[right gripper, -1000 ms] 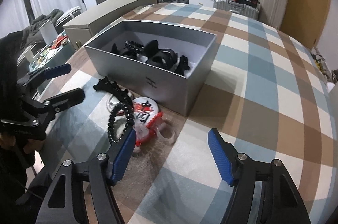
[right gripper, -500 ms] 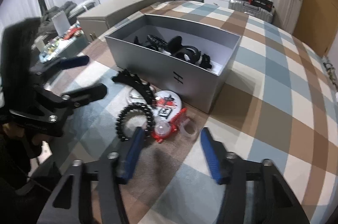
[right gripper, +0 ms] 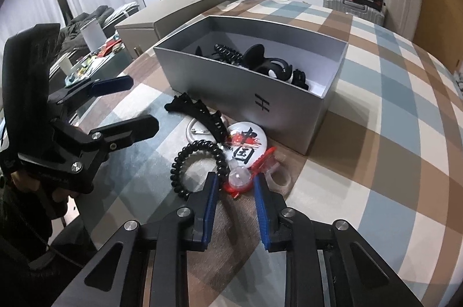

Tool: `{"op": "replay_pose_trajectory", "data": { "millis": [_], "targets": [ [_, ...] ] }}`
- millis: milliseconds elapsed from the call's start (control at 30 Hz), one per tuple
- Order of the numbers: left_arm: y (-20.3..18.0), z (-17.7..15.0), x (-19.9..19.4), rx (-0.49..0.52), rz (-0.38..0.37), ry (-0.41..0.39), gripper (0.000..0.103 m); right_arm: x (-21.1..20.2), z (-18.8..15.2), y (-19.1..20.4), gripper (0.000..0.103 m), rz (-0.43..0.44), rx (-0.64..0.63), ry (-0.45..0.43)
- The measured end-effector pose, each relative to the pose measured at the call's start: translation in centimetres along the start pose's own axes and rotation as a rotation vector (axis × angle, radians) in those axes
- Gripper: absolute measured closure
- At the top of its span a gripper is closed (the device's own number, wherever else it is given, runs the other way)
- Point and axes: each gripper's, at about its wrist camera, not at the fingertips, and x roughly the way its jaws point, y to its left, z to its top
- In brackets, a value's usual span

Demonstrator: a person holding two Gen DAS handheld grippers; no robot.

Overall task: Organize jewelry
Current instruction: 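Withdraw both open tools from the box back toward the remaining items, then grasp the black coiled hair tie with the left tool while the right tool grasps the clear red-capped vial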

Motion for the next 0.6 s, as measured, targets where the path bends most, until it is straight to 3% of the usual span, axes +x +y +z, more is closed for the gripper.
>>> {"op": "replay_pose_trajectory", "data": {
  "millis": [167, 300, 600],
  "targets": [
    [-0.1, -0.1, 0.0, 0.004, 0.001, 0.002, 0.001, 0.1, 0.1, 0.1, 0.081, -0.003, 0.002, -0.007],
    [-0.2, -0.1, 0.0, 0.01, 0.002, 0.004, 0.001, 0.1, 0.1, 0.7, 0.089, -0.027, -0.032, -0.016],
    [-0.2, 0.0, 0.1, 0.011, 0.0, 0.015, 0.001, -1.8, 0.3, 0.5, 0.089, 0.008, -0.043, -0.062]
  ]
}}
